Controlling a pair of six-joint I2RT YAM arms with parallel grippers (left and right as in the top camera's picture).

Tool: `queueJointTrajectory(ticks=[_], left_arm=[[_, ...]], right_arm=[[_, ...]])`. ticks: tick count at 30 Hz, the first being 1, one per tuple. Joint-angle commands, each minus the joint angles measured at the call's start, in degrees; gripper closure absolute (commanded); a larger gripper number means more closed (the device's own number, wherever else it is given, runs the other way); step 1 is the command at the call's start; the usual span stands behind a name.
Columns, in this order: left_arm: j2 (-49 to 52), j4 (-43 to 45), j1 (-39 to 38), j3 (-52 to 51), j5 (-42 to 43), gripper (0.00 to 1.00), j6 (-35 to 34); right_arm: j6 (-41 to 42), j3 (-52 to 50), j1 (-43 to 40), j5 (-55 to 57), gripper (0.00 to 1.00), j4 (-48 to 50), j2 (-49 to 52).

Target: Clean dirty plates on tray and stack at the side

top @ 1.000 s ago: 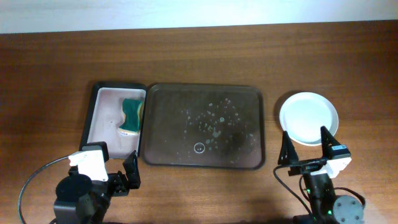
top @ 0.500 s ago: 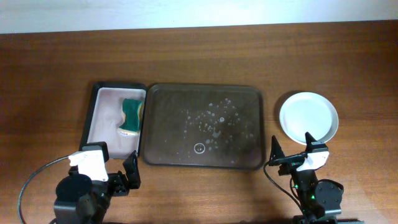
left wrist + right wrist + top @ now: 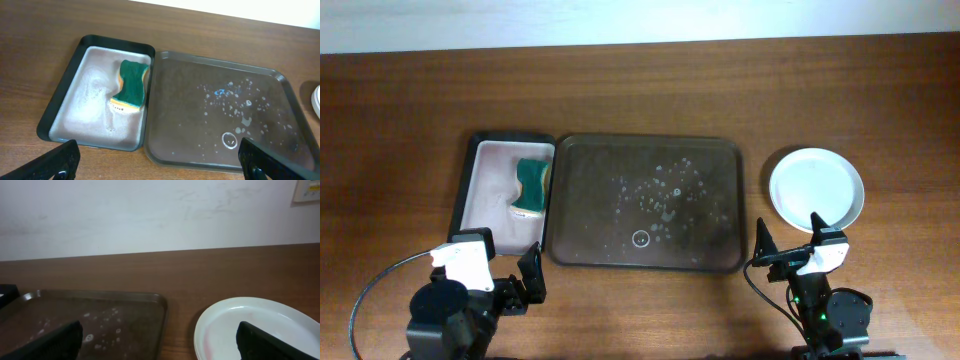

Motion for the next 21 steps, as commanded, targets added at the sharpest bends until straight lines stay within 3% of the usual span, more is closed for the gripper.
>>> queueJointTrajectory(ticks=[1, 16, 21], left_arm=[[-0.3, 0.1, 0.1, -0.2, -0.4, 0.0, 0.9], [-1.4, -0.5, 0.7, -1.9, -3.9, 0.01, 1.2], [-9.7, 11.0, 2.7, -15.2, -3.7, 0.01, 1.1]], right_arm=[[-0.3, -0.3, -0.3, -0.7, 0.01, -0.3, -0.5], [-0.3, -0.3, -0.3, -0.7, 0.01, -0.3, -0.5], [-0.3, -0.3, -0.3, -0.7, 0.01, -0.3, -0.5]])
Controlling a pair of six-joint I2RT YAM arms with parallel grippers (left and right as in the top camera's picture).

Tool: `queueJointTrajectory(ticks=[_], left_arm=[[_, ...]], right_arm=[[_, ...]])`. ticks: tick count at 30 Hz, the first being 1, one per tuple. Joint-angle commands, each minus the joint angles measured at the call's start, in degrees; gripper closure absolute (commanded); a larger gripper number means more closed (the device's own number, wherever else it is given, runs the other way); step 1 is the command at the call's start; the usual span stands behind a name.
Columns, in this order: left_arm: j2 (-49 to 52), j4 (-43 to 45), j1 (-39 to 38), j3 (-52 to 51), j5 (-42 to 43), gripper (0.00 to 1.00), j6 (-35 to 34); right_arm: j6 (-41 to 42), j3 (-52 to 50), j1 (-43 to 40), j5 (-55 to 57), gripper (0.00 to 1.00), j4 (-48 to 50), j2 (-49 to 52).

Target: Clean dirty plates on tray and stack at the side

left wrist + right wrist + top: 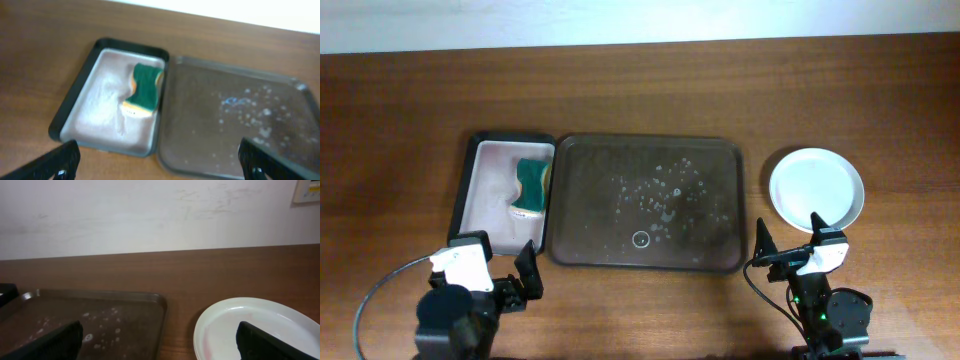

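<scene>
The dark tray (pixel 710 160) lies mid-table, wet with droplets and carrying no plates. A white plate (pixel 816 187) sits on the table to its right; the right wrist view shows a faint pink streak on the plate (pixel 255 325). Left of the tray, a green sponge (pixel 531 185) lies in a black basin (pixel 470 185) of soapy water. Near the front edge, my left gripper (pixel 500 268) is open in front of the basin, holding nothing. My right gripper (pixel 790 240) is open in front of the plate. Both pairs of fingers (pixel 60 160) (pixel 55 342) stand wide apart.
Bare brown table surrounds the tray, basin and plate. A white wall runs along the far edge of the table (pixel 160 265). A black cable (pixel 380 285) loops by the left arm's base.
My left gripper has drawn back a little toward the front edge of the table, still open, so the basin and sponge look farther off. The right gripper, plate and tray have not moved.
</scene>
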Motion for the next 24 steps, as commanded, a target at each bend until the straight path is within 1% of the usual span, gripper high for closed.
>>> queueJointTrajectory(ticks=[1, 5, 8, 12, 13, 15, 18, 24], left_arm=[[-8.3, 9.3, 1.2, -12.0, -0.4, 0.0, 0.7], [-16.5, 20.6, 2.4, -23.1, 2.1, 0.01, 0.7], [-20.0, 29.8, 3.3, -29.2, 2.4, 0.01, 0.7], [-19.9, 49.1, 3.7, -37.1, 2.0, 0.01, 0.7], [-19.9, 50.3, 3.8, -37.7, 2.2, 0.0, 1.7], [-19.9, 49.2, 3.8, -37.7, 2.4, 0.01, 2.7], [-19.9, 42.4, 3.8, -37.7, 2.3, 0.0, 2.6], [-19.9, 42.4, 3.8, -37.7, 3.0, 0.01, 2.6]], right_arm=[[0.0, -0.3, -0.3, -0.7, 0.01, -0.3, -0.5], [0.0, -0.3, -0.3, -0.7, 0.01, -0.3, -0.5], [0.0, -0.3, -0.3, -0.7, 0.01, -0.3, -0.5], [0.0, -0.3, -0.3, -0.7, 0.01, -0.3, -0.5], [0.0, -0.3, -0.3, -0.7, 0.01, -0.3, -0.5], [0.0, -0.3, -0.3, -0.7, 0.01, -0.3, -0.5], [0.0, -0.3, -0.3, -0.7, 0.01, -0.3, -0.5], [0.0, -0.3, -0.3, -0.7, 0.01, -0.3, -0.5]])
